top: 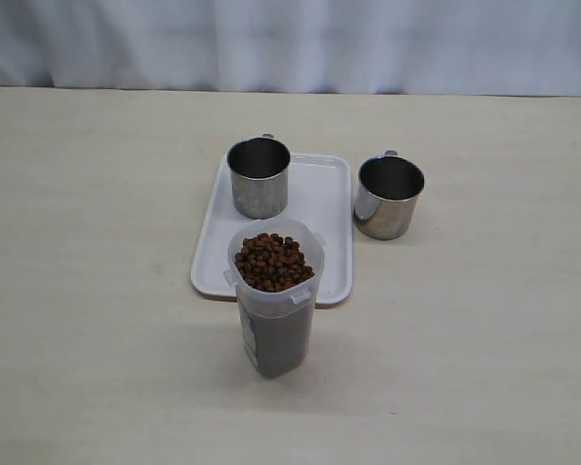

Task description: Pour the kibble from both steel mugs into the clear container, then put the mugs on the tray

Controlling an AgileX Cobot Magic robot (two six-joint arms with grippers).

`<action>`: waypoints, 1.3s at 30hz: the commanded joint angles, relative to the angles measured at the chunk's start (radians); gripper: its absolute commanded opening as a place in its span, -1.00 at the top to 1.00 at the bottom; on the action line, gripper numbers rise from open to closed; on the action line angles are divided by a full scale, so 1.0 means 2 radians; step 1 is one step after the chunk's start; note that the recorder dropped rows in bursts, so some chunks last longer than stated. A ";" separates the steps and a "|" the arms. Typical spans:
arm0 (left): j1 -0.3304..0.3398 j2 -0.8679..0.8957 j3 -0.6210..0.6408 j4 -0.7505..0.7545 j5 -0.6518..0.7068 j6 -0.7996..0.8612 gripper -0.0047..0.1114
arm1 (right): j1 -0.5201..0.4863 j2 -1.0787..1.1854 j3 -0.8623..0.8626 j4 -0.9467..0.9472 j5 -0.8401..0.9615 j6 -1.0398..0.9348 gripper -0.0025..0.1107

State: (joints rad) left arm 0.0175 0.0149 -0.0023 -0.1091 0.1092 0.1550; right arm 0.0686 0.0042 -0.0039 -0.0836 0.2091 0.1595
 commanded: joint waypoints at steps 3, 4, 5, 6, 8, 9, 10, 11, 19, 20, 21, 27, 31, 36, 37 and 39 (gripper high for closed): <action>-0.021 -0.007 0.001 -0.002 0.019 0.000 0.92 | 0.002 -0.002 0.002 -0.003 0.001 0.000 0.88; -0.021 -0.007 0.001 -0.002 0.019 -0.001 0.92 | 0.002 -0.002 0.002 -0.003 0.001 0.000 0.88; -0.021 -0.007 0.001 -0.002 0.020 -0.001 0.92 | 0.002 -0.002 0.002 -0.003 0.001 0.000 0.88; -0.021 -0.007 0.001 -0.002 0.021 -0.001 0.92 | 0.002 -0.002 0.002 -0.003 0.001 0.000 0.88; -0.021 -0.007 0.001 -0.002 0.021 -0.001 0.92 | 0.002 -0.002 0.002 -0.003 0.001 0.000 0.88; -0.021 -0.007 0.001 -0.002 0.021 -0.001 0.92 | 0.002 -0.002 0.002 -0.003 0.001 0.000 0.88; -0.021 -0.007 0.001 -0.002 0.021 -0.001 0.92 | 0.002 -0.002 0.002 -0.003 0.001 0.000 0.88; -0.021 -0.007 0.001 -0.002 0.021 -0.001 0.92 | 0.002 -0.002 0.002 -0.003 0.001 0.000 0.88; -0.021 -0.007 0.001 -0.002 0.021 -0.001 0.92 | 0.002 -0.002 0.002 -0.003 0.001 0.000 0.88; -0.019 -0.007 0.001 -0.002 0.021 -0.001 0.92 | 0.002 -0.002 0.002 -0.003 0.001 0.000 0.88; -0.017 -0.007 0.001 -0.002 0.021 -0.001 0.92 | 0.002 -0.002 0.002 -0.003 0.001 0.000 0.88; -0.008 -0.007 0.001 -0.002 0.021 -0.001 0.92 | 0.002 -0.002 0.002 -0.003 0.001 0.000 0.88; -0.008 -0.007 0.001 -0.002 0.021 -0.001 0.92 | 0.002 -0.002 0.002 -0.003 0.001 0.000 0.88; -0.008 -0.007 0.001 -0.002 0.021 -0.001 0.92 | 0.002 -0.002 0.002 -0.003 0.001 0.000 0.88; -0.008 -0.007 0.001 -0.002 0.021 -0.001 0.92 | 0.002 -0.002 0.002 -0.003 0.001 0.000 0.88; -0.008 -0.007 0.001 -0.002 0.021 -0.001 0.92 | 0.002 -0.002 0.002 -0.003 0.001 0.000 0.88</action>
State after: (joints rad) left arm 0.0000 0.0040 -0.0023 -0.1091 0.1573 0.1568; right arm 0.0686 0.0042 -0.0026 -0.0836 0.2091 0.1595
